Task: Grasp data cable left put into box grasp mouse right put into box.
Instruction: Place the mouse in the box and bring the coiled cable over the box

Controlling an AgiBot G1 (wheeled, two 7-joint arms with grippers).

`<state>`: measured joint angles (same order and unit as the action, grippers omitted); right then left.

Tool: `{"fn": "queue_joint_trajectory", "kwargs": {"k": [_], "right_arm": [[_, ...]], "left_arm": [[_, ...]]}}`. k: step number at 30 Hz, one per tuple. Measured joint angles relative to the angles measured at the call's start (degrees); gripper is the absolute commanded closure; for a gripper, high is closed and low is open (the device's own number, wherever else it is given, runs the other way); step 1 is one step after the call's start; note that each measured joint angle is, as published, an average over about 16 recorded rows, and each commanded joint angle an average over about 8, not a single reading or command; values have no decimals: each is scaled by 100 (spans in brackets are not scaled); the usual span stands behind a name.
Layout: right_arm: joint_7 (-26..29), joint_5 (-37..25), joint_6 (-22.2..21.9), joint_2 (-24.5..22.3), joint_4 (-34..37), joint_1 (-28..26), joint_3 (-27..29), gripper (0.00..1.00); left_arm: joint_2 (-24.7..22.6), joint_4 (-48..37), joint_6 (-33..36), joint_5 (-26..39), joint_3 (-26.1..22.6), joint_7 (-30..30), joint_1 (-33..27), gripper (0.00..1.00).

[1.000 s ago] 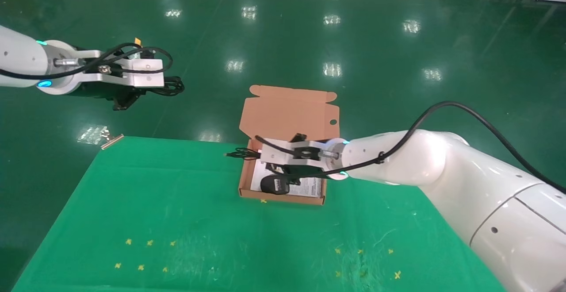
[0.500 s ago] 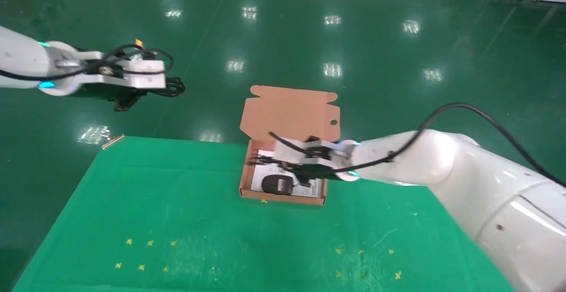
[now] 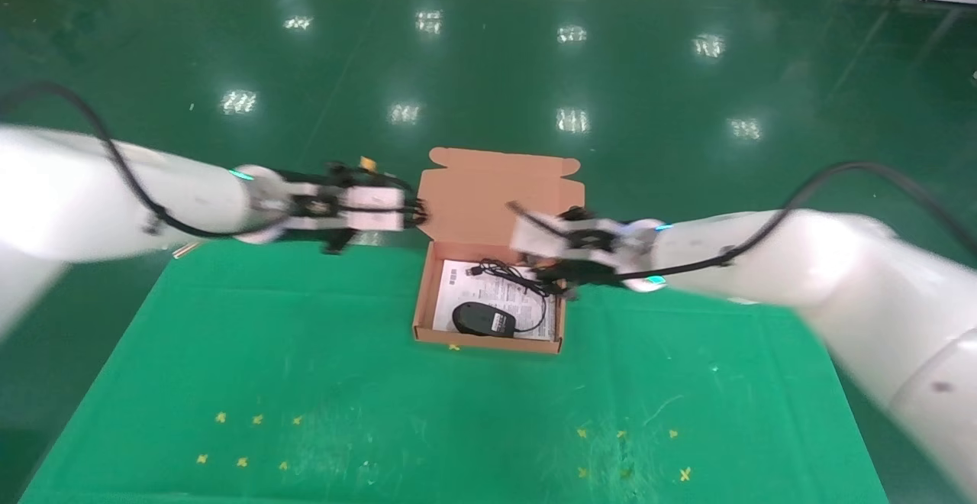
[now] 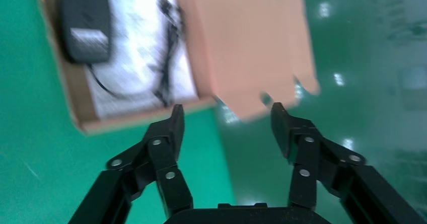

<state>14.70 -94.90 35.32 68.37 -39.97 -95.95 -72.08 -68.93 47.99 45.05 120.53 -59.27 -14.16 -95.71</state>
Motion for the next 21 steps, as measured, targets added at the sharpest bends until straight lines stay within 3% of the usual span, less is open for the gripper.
{"fn": "queue_joint_trajectory", "kwargs": {"k": [9, 19, 20, 21], "right_arm": [[786, -558, 197, -1205, -1265, -205, -107, 0], [1932, -1399, 402, -2037, -2583, -281, -213, 0], [2026, -1476, 413, -2077, -2670, -282, -218, 0], [2113, -1552, 423, -2113, -2750, -282, -223, 0]], "left_arm": [[-731, -847, -869, -686, -75, 1012, 438, 100], [-946, -1136, -1229, -1462, -371, 1676, 551, 100], [-950, -1144, -1243, -1525, -403, 1701, 548, 94], [-954, -1153, -1256, -1587, -434, 1722, 544, 81]]}}
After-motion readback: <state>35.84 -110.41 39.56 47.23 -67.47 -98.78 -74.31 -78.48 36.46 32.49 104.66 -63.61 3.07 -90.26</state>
